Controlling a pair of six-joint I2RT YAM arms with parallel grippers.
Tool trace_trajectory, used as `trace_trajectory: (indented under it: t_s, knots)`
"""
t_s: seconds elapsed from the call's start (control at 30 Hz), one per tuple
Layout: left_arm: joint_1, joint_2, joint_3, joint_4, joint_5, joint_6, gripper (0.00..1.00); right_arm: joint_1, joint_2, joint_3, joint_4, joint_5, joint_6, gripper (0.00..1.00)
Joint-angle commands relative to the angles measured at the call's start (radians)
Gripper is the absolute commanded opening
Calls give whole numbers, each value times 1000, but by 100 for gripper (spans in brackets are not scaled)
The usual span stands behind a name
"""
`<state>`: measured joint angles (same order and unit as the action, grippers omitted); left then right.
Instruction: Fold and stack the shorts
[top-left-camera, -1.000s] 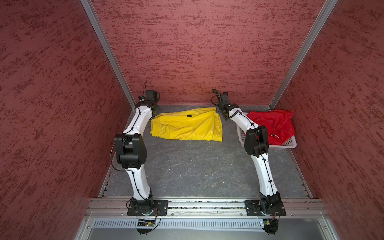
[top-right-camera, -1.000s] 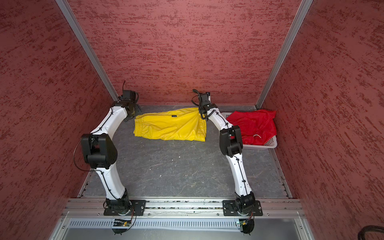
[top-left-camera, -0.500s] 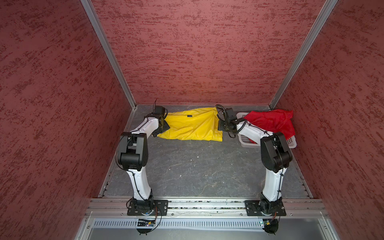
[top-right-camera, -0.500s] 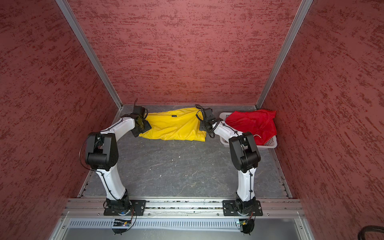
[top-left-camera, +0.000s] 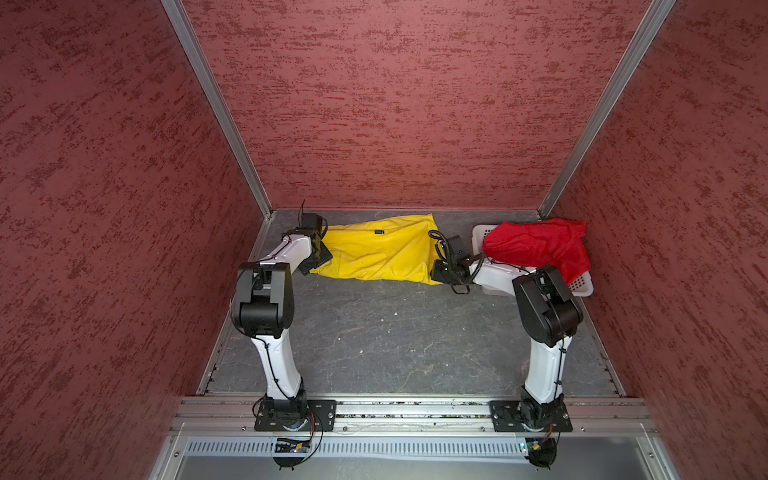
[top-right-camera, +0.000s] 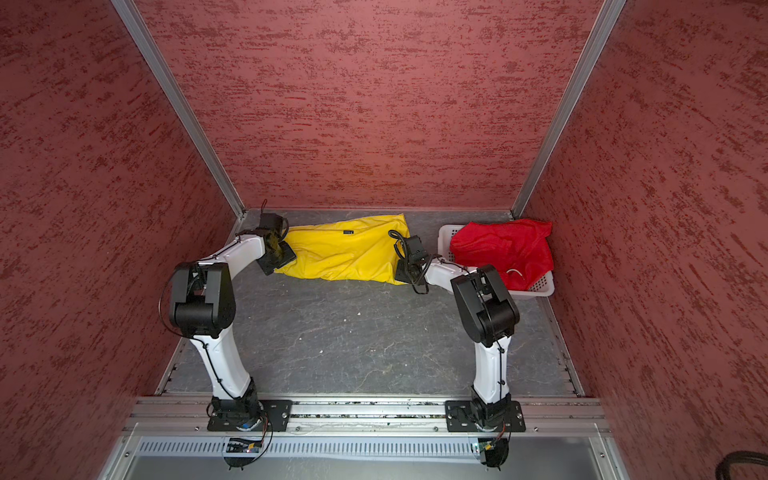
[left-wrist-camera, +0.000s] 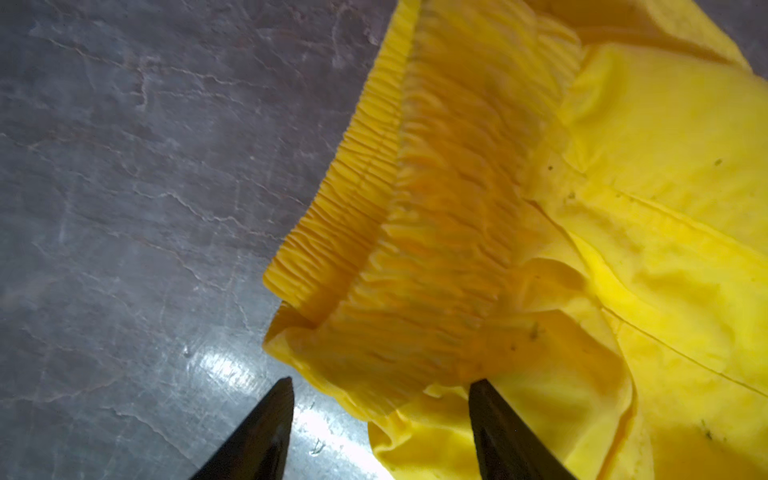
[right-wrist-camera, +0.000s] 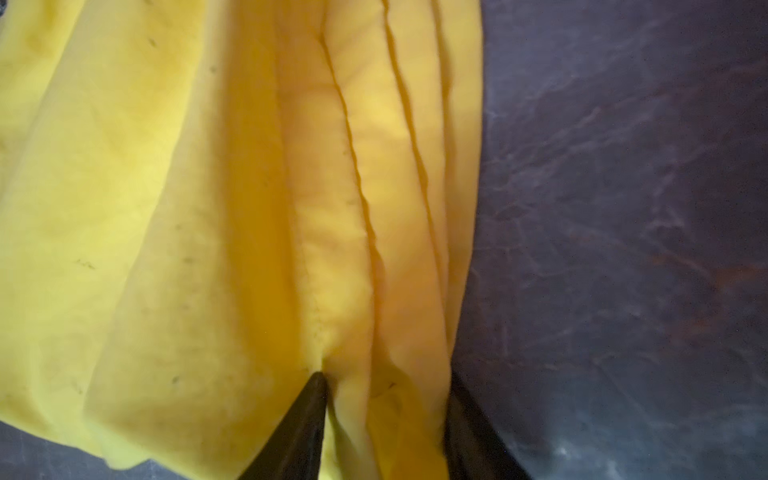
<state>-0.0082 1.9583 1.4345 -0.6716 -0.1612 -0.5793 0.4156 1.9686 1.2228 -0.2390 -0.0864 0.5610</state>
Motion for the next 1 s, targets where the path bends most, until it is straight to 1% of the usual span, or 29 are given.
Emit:
trace_trajectory:
  t_s: [0.0, 0.07, 0.17, 0.2, 0.33, 0.43, 0.6, 0.63, 0.67, 0.7, 0.73, 0.8, 0.83, 0.97]
  knots:
    - [20, 22, 18, 14, 2, 22, 61, 6, -25, -48, 63, -60, 63, 19]
    - [38, 30, 25, 10, 1, 30, 53, 6, -55, -71, 42, -44, 67, 0]
    - [65, 36, 29, 4, 1, 36, 45, 7, -128, -126, -4, -1, 64, 0]
    - [74, 36, 28, 1, -1, 36, 44, 8, -154, -147, -24, 17, 61, 0]
    - [113, 18, -7, 4, -2, 40, 43, 8, -300, -261, -114, 81, 51, 0]
    - [137, 14, -17, -6, 17, 36, 41, 10, -416, -353, -189, 99, 46, 0]
    - [145, -18, -39, -38, 20, 17, 40, 15, -590, -498, -300, 158, 76, 0]
    - [145, -33, -51, -41, 36, 14, 41, 14, -618, -522, -307, 158, 84, 2]
    - [145, -53, -64, -47, 55, 5, 42, 14, -644, -541, -310, 156, 93, 7]
    - [145, -75, -77, -52, 68, -2, 45, 15, -659, -550, -315, 152, 100, 15]
    - [143, -108, -95, -57, 93, -11, 50, 15, -673, -553, -322, 143, 105, 27]
    - [142, -178, -128, -48, 122, -25, 57, 18, -692, -540, -336, 128, 108, 42]
    - [140, -215, -134, -43, 133, -25, 59, 20, -702, -524, -343, 124, 105, 45]
    - [116, -299, -69, -50, 134, -4, 63, 25, -703, -398, -390, 140, 61, 46]
